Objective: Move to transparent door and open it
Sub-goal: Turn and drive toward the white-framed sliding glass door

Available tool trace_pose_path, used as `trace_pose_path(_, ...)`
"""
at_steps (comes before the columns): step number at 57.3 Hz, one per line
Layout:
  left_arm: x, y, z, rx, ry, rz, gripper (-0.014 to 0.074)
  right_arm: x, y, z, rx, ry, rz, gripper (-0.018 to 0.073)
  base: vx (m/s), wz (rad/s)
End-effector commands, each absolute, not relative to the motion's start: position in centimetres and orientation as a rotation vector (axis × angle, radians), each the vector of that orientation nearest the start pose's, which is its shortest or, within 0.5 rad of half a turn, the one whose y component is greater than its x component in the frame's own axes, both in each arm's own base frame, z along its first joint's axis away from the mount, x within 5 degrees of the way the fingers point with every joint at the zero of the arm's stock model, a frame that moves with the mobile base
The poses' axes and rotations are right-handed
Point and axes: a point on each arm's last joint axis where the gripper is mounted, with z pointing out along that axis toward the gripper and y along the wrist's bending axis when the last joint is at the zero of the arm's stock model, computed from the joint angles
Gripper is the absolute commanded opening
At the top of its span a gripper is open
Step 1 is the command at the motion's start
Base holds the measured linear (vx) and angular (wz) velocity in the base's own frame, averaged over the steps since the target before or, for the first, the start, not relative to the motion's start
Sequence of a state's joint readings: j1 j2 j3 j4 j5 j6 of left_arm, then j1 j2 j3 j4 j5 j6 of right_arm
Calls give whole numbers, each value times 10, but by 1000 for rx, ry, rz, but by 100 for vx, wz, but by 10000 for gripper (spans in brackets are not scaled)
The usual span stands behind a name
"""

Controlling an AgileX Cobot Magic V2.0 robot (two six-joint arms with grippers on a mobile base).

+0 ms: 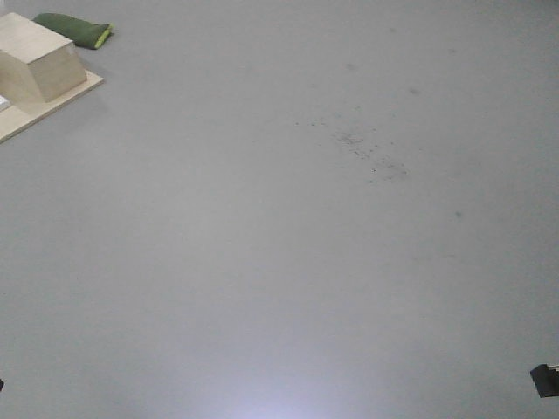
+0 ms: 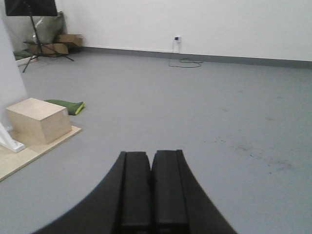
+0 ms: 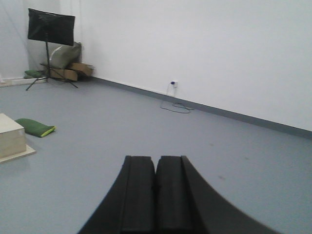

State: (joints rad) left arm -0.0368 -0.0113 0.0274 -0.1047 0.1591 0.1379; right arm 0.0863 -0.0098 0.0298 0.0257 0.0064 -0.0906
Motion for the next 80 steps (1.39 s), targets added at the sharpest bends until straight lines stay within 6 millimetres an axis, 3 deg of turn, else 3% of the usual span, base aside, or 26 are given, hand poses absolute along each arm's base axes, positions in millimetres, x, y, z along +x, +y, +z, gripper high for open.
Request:
trace_pose_path(1,57,-3,189,51,1584,-27,4,55,4,207,-104,1422,14,0,54,57)
trace_pose_path(63,57,-3,189,51,1583,-27,4,55,4,207,-104,1422,14,0,55,50)
trace_pose_path(80,57,-3,189,51,1583,-27,4,55,4,207,-104,1422,14,0,59,11)
